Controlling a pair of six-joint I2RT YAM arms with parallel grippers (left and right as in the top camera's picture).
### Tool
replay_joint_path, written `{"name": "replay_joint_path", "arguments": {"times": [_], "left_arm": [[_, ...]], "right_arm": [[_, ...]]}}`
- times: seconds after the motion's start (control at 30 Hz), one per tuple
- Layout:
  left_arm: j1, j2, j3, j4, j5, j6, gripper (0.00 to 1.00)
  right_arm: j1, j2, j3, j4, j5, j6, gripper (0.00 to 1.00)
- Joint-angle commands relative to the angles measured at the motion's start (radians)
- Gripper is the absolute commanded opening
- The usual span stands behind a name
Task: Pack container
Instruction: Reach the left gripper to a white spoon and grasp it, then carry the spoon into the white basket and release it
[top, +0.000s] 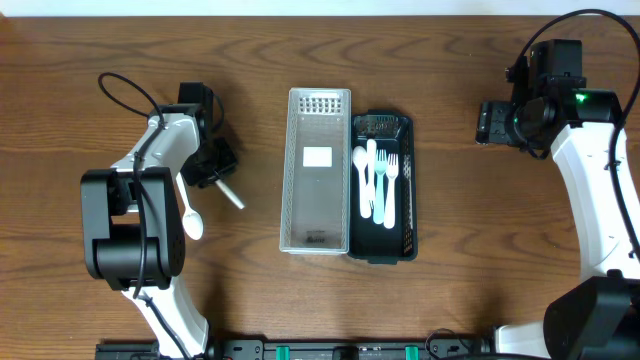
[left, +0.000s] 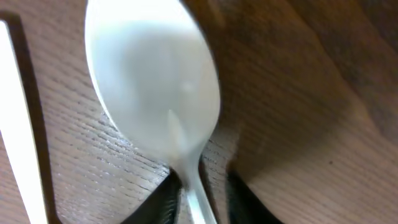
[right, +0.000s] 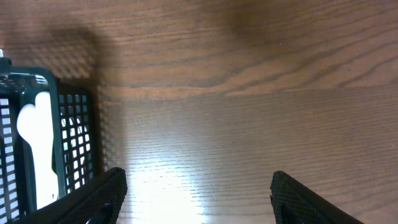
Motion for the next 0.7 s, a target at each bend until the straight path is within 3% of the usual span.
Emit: {"name": "replay_joint_path", "arguments": {"times": [0.0, 0.03, 0.23, 0.47, 0.67], "left_arm": [[0.005, 0.036, 0.005, -0.002, -0.021, -0.009, 0.19], [0.005, 0.036, 0.005, -0.002, -0.021, -0.009, 0.14], [0.005, 0.036, 0.005, -0.002, -0.021, -0.008, 0.06], [0.002, 0.024, 0.013, -0.005, -0.021, -0.007, 0.06], [-0.041, -0.113, 0.070, -0.048, -0.025, 0.046, 0.06]], "right_arm": [[-0.002, 0.006, -0.006, -0.002, -0.008, -0.013, 0.77], [-0.002, 0.006, -0.006, -0.002, -0.008, -0.013, 0.77], [-0.002, 0.006, -0.006, -0.002, -0.008, -0.013, 0.78], [-0.002, 0.006, -0.006, -0.002, -0.008, -0.013, 0.77], [-0.002, 0.006, -0.006, 0.000, -0.008, -0.013, 0.78]]}}
